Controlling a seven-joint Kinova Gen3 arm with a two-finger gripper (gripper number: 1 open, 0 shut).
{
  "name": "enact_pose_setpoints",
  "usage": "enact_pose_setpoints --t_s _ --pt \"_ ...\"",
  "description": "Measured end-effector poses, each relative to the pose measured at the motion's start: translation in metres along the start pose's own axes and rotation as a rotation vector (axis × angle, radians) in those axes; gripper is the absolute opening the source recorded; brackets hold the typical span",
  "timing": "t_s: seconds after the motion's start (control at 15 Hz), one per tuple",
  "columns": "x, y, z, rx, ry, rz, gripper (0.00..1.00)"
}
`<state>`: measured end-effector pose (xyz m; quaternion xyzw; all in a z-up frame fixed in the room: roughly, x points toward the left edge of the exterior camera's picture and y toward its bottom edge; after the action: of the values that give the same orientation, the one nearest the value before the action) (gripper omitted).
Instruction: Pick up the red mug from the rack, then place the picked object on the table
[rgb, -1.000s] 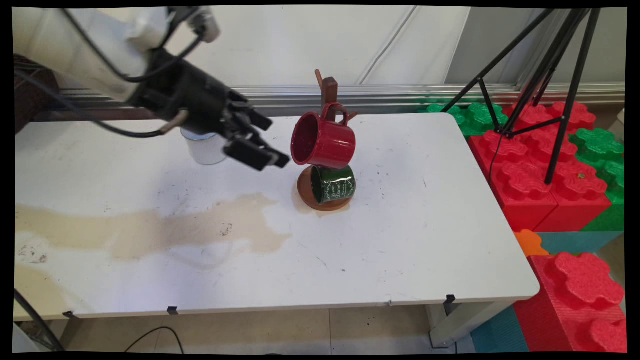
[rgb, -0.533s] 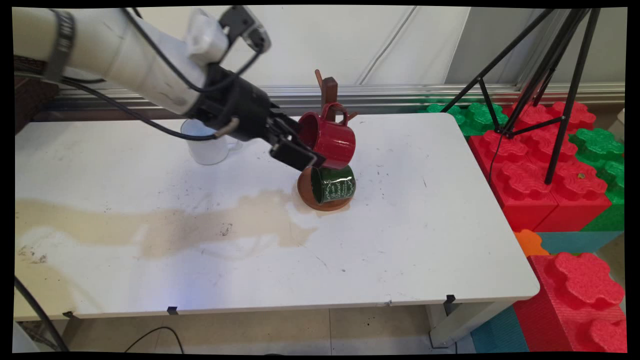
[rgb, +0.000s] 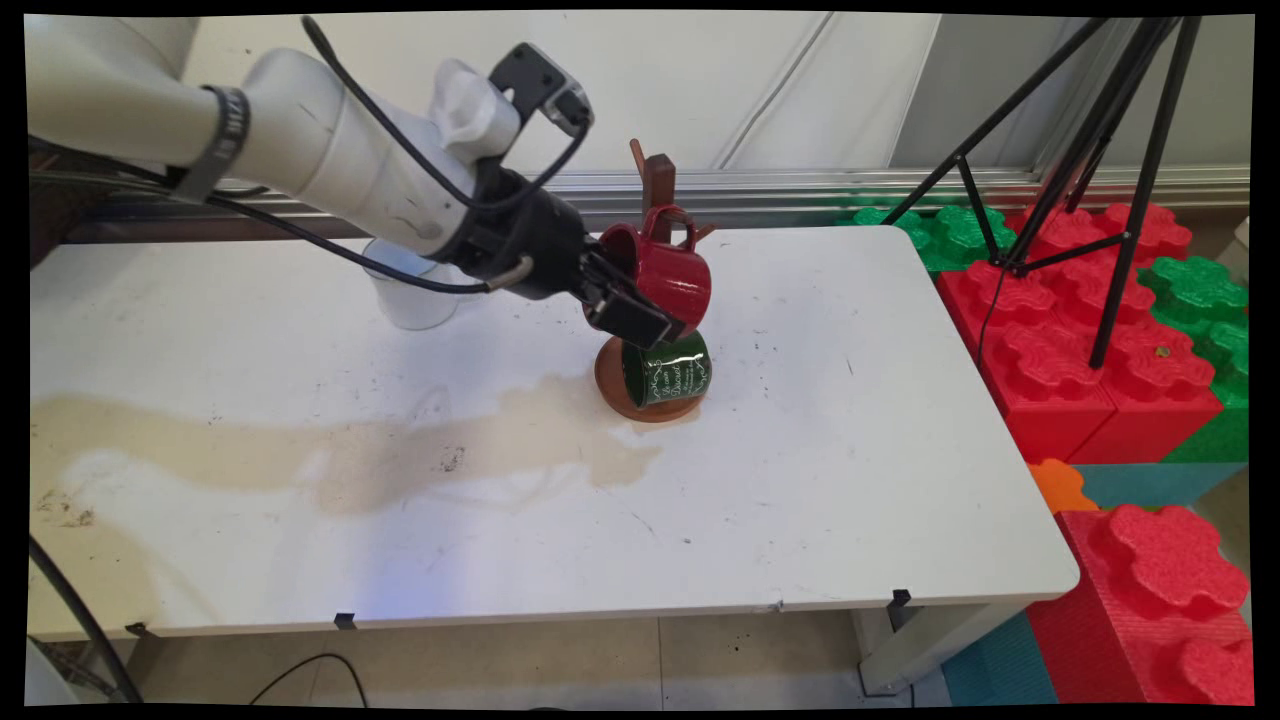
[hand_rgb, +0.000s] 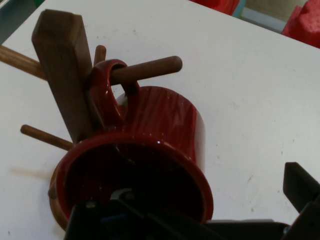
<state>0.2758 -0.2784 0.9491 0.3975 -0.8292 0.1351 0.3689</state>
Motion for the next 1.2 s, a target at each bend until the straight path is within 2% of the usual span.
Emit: enact_pose_setpoints --t_s 0.2,0.27,0.73,1.2 --pt "-0.001 0.002 0.011 0.003 0.008 -0.016 1.0" --pt "-0.001 0.002 0.014 0.004 0.01 -0.019 0.0" --pt "-0.002 0.003 0.019 0.031 0.023 -0.033 0.0" --pt "-0.004 0.006 0.007 0.054 0.035 -0.05 0.0"
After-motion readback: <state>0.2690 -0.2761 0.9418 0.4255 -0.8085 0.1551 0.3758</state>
